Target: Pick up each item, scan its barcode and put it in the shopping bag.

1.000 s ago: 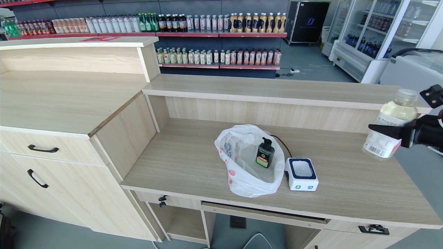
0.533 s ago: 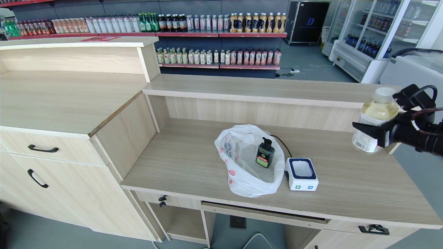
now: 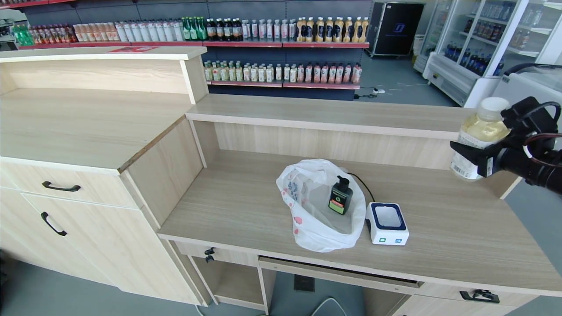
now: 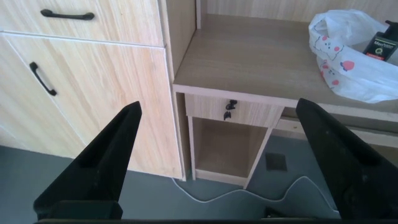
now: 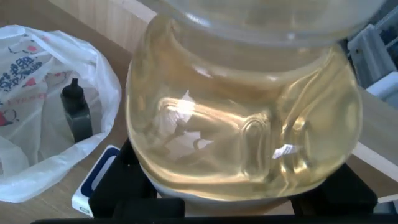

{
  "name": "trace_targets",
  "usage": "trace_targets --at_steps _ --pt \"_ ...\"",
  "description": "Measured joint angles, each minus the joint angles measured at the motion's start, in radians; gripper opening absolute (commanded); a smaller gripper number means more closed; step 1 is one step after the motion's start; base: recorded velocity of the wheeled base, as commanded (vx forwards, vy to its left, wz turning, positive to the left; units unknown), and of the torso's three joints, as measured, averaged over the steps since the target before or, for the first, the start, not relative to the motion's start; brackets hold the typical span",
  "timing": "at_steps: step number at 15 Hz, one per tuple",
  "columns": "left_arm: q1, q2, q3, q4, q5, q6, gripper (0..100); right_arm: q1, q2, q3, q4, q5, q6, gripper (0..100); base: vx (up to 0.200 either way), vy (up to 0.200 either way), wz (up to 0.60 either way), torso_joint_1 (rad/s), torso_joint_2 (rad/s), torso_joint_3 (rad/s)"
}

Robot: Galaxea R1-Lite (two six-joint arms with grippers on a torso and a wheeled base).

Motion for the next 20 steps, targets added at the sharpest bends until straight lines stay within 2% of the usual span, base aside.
trace_targets --at_steps 3,8,11,14,18,20 --pt "0.000 0.000 0.000 -0.001 0.000 0.000 100 0.052 0.011 0.016 -0.068 0.003 0.000 0 0.000 0.000 0.60 0.005 0.00 -0.001" --pt "-0.001 0.000 0.000 0.000 0.000 0.000 100 0.104 0.105 0.023 -0.071 0.035 0.034 0 0.000 0.000 0.00 0.000 0.00 0.000" --pt "0.001 0.000 0.000 -0.001 0.000 0.000 100 0.114 0.206 0.032 -0.116 0.130 0.052 0 0.000 0.000 0.00 0.000 0.00 0.000" --pt "0.000 0.000 0.000 -0.001 0.000 0.000 100 0.110 0.303 0.054 -0.210 0.160 0.055 0 0.000 0.000 0.00 0.000 0.00 0.000" --pt "0.000 0.000 0.000 -0.001 0.000 0.000 100 0.092 0.391 0.074 -0.262 0.239 0.057 0 0.000 0.000 0.00 0.000 0.00 0.000" --pt "0.001 0.000 0.000 -0.001 0.000 0.000 100 0.082 0.429 0.074 -0.284 0.330 0.057 0 0.000 0.000 0.00 0.000 0.00 0.000"
